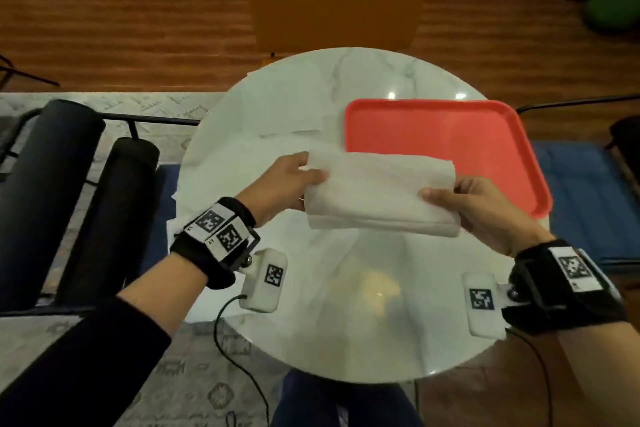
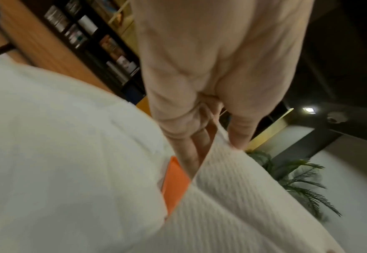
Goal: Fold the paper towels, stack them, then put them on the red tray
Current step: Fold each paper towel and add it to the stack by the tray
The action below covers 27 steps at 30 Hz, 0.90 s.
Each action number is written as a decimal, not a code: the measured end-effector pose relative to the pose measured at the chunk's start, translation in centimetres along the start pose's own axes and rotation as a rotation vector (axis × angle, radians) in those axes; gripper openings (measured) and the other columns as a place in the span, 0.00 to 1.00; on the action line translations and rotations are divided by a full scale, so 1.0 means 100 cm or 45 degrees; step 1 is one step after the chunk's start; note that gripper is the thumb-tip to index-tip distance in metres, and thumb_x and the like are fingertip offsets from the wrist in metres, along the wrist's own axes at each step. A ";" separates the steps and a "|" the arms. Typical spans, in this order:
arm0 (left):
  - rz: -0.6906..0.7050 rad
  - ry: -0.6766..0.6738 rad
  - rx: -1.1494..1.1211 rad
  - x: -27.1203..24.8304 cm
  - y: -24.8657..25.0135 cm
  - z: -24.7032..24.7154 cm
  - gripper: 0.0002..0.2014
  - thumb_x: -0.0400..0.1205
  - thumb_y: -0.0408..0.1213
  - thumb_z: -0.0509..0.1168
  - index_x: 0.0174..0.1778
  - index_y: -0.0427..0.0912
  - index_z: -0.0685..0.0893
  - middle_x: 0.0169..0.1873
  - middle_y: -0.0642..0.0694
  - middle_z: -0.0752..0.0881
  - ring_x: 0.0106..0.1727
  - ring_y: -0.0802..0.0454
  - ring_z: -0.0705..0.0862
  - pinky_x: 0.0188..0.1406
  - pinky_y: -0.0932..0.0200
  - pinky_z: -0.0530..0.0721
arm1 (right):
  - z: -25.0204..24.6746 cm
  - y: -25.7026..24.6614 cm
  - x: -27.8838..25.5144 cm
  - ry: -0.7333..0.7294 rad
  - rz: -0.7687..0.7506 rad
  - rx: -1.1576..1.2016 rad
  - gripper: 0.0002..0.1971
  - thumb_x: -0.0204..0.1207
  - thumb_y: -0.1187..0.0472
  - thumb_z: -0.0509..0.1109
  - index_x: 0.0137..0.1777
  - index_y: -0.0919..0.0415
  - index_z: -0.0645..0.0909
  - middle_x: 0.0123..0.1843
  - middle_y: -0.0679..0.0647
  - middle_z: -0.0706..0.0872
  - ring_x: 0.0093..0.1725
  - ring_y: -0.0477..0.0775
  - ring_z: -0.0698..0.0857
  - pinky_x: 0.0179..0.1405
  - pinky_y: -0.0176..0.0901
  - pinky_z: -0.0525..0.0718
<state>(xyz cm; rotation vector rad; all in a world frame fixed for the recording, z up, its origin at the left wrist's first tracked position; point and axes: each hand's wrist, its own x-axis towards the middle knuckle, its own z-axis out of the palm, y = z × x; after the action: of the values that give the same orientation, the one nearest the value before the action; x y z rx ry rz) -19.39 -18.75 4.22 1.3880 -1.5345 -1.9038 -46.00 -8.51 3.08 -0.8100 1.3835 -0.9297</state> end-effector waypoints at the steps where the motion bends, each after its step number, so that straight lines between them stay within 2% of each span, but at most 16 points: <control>1: -0.030 -0.020 -0.054 0.003 -0.011 0.009 0.17 0.82 0.39 0.65 0.67 0.45 0.76 0.58 0.46 0.86 0.51 0.53 0.89 0.48 0.50 0.90 | -0.005 0.012 -0.002 0.030 0.017 0.042 0.35 0.47 0.46 0.86 0.53 0.67 0.87 0.55 0.62 0.90 0.52 0.56 0.90 0.45 0.39 0.88; 3: -0.078 -0.036 -0.065 0.009 -0.032 0.024 0.29 0.75 0.44 0.74 0.70 0.47 0.70 0.60 0.47 0.85 0.56 0.49 0.88 0.53 0.44 0.88 | -0.014 0.030 -0.003 0.074 0.043 0.138 0.30 0.55 0.48 0.83 0.53 0.67 0.87 0.55 0.62 0.90 0.51 0.57 0.90 0.45 0.40 0.89; 5: -0.102 0.015 -0.072 0.011 -0.049 0.038 0.33 0.72 0.38 0.77 0.70 0.46 0.69 0.57 0.44 0.87 0.54 0.46 0.89 0.54 0.42 0.87 | -0.019 0.041 -0.006 0.034 0.089 0.200 0.20 0.70 0.54 0.73 0.58 0.66 0.85 0.56 0.60 0.90 0.54 0.57 0.89 0.49 0.44 0.89; 6: -0.109 0.068 -0.104 0.012 -0.055 0.043 0.32 0.72 0.35 0.77 0.69 0.44 0.71 0.54 0.42 0.88 0.52 0.45 0.89 0.54 0.42 0.88 | -0.022 0.046 -0.007 -0.009 0.117 0.192 0.18 0.73 0.56 0.70 0.61 0.64 0.84 0.57 0.58 0.90 0.56 0.57 0.89 0.51 0.46 0.89; 8: -0.126 0.136 -0.209 0.013 -0.064 0.051 0.28 0.73 0.33 0.75 0.68 0.40 0.74 0.53 0.39 0.89 0.51 0.43 0.90 0.52 0.47 0.88 | -0.028 0.058 -0.010 -0.051 0.151 0.134 0.15 0.75 0.63 0.69 0.62 0.64 0.83 0.57 0.57 0.90 0.56 0.56 0.89 0.51 0.47 0.89; 10: -0.139 0.112 -0.199 0.012 -0.073 0.056 0.21 0.76 0.35 0.73 0.65 0.40 0.80 0.53 0.39 0.89 0.52 0.44 0.90 0.52 0.50 0.88 | -0.033 0.074 -0.011 0.038 0.161 0.079 0.13 0.76 0.67 0.69 0.60 0.67 0.84 0.56 0.58 0.90 0.54 0.57 0.89 0.50 0.46 0.89; 12: -0.141 0.098 -0.132 0.012 -0.083 0.063 0.15 0.78 0.36 0.71 0.60 0.40 0.85 0.52 0.41 0.90 0.52 0.47 0.90 0.54 0.52 0.87 | -0.040 0.093 -0.009 0.152 0.148 0.010 0.11 0.76 0.67 0.70 0.57 0.68 0.85 0.53 0.58 0.91 0.52 0.58 0.89 0.48 0.45 0.88; 14: -0.121 0.120 -0.120 0.011 -0.097 0.072 0.12 0.77 0.31 0.71 0.57 0.38 0.86 0.50 0.43 0.90 0.47 0.55 0.90 0.51 0.59 0.88 | -0.044 0.109 -0.008 0.243 0.115 -0.072 0.10 0.75 0.67 0.73 0.55 0.66 0.87 0.51 0.58 0.92 0.50 0.56 0.88 0.50 0.48 0.85; 15: -0.097 0.157 -0.093 0.012 -0.105 0.076 0.11 0.76 0.29 0.72 0.54 0.38 0.88 0.48 0.44 0.90 0.46 0.56 0.90 0.51 0.61 0.88 | -0.045 0.115 -0.008 0.278 0.092 -0.096 0.10 0.74 0.68 0.73 0.54 0.66 0.87 0.49 0.55 0.92 0.48 0.51 0.89 0.48 0.43 0.84; 17: -0.033 0.238 0.033 0.015 -0.121 0.082 0.08 0.73 0.25 0.73 0.43 0.43 0.90 0.44 0.43 0.91 0.46 0.53 0.89 0.54 0.58 0.86 | -0.046 0.121 -0.008 0.302 0.031 -0.111 0.10 0.73 0.74 0.71 0.52 0.66 0.88 0.43 0.46 0.92 0.43 0.40 0.89 0.42 0.31 0.83; 18: -0.013 0.274 0.112 0.017 -0.129 0.083 0.11 0.72 0.23 0.73 0.38 0.46 0.91 0.42 0.44 0.91 0.47 0.52 0.89 0.55 0.58 0.85 | -0.046 0.124 -0.009 0.295 -0.004 -0.143 0.12 0.72 0.79 0.69 0.48 0.65 0.89 0.42 0.44 0.91 0.43 0.38 0.88 0.42 0.29 0.82; 20: 0.023 0.346 0.270 0.020 -0.142 0.087 0.19 0.71 0.17 0.69 0.34 0.50 0.90 0.43 0.45 0.90 0.48 0.51 0.87 0.54 0.61 0.84 | -0.048 0.132 -0.008 0.284 -0.068 -0.252 0.18 0.71 0.82 0.67 0.40 0.58 0.90 0.46 0.48 0.89 0.47 0.41 0.86 0.49 0.33 0.83; 22: 0.085 0.363 0.372 0.019 -0.149 0.090 0.20 0.71 0.13 0.64 0.36 0.43 0.91 0.44 0.45 0.87 0.47 0.53 0.85 0.50 0.73 0.81 | -0.051 0.143 -0.009 0.263 -0.101 -0.346 0.22 0.71 0.79 0.70 0.36 0.47 0.91 0.50 0.53 0.85 0.51 0.47 0.84 0.54 0.37 0.82; 23: 0.109 0.333 0.436 0.017 -0.151 0.091 0.19 0.71 0.12 0.62 0.38 0.39 0.91 0.45 0.44 0.86 0.47 0.54 0.84 0.48 0.77 0.78 | -0.053 0.149 -0.010 0.255 -0.109 -0.409 0.26 0.72 0.78 0.70 0.34 0.41 0.91 0.51 0.53 0.84 0.52 0.45 0.83 0.55 0.36 0.80; 25: 0.160 0.254 0.660 0.012 -0.153 0.091 0.22 0.71 0.10 0.57 0.42 0.36 0.91 0.51 0.43 0.85 0.53 0.53 0.82 0.54 0.74 0.74 | -0.056 0.159 -0.014 0.236 -0.131 -0.573 0.32 0.73 0.79 0.66 0.34 0.35 0.89 0.51 0.48 0.82 0.53 0.40 0.81 0.56 0.34 0.78; 27: 0.218 0.264 0.884 0.007 -0.157 0.088 0.28 0.69 0.09 0.52 0.47 0.38 0.91 0.57 0.43 0.84 0.60 0.51 0.79 0.60 0.70 0.69 | -0.060 0.163 -0.019 0.272 -0.150 -0.780 0.31 0.71 0.80 0.65 0.41 0.35 0.89 0.54 0.45 0.80 0.57 0.45 0.80 0.61 0.46 0.79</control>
<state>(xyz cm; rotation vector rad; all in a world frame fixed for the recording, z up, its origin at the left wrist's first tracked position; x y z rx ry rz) -22.26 -8.59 -10.44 1.5745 -2.2255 -1.1142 -50.82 0.58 -11.00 -1.2879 1.8621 -0.6942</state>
